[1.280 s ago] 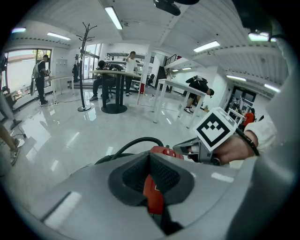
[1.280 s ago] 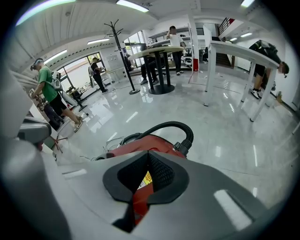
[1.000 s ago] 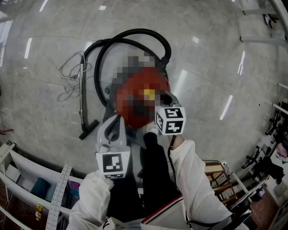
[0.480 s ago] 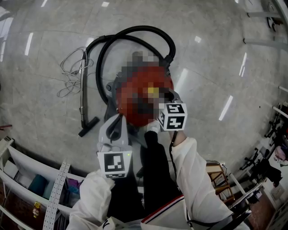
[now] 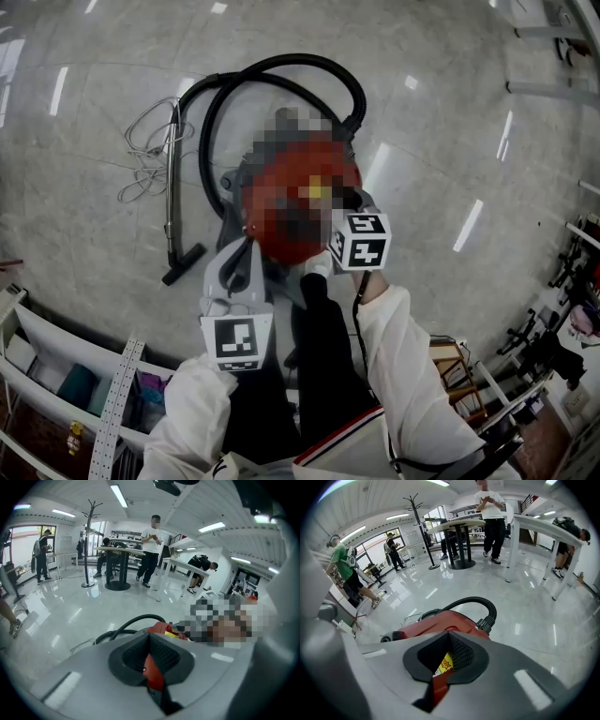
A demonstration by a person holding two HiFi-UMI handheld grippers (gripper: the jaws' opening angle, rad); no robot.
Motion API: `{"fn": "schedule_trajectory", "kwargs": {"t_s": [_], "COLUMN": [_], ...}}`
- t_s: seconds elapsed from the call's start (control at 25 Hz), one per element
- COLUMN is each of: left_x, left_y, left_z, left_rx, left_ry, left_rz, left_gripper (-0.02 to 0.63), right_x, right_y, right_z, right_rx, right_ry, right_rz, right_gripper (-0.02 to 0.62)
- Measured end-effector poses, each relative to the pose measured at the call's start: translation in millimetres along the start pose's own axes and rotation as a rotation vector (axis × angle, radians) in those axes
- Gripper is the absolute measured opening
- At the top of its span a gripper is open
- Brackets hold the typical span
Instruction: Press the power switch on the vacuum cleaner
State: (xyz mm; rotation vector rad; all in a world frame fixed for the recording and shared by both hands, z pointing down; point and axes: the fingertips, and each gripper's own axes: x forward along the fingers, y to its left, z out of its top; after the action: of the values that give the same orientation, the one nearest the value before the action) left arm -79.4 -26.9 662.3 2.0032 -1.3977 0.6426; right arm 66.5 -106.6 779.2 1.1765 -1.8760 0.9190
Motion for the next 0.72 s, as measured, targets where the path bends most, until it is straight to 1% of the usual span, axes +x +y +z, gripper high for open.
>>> {"fn": "schedule_trajectory", "kwargs": {"t_s": [0.72], "left_x": [-0.2], "left_y": [-0.2], "left_z": [-0.9], "left_rx": [0.000], "left_ry": [0.003], "left_rz": [-0.008], "left_gripper": [0.000], "right_x": [1.6], "right_y": [1.2], "right_z": [-0.7], "right_rx": [-0.010], "right_ry": [0.007], "right_rz": [-0.004], "right_gripper": [0.003]}}
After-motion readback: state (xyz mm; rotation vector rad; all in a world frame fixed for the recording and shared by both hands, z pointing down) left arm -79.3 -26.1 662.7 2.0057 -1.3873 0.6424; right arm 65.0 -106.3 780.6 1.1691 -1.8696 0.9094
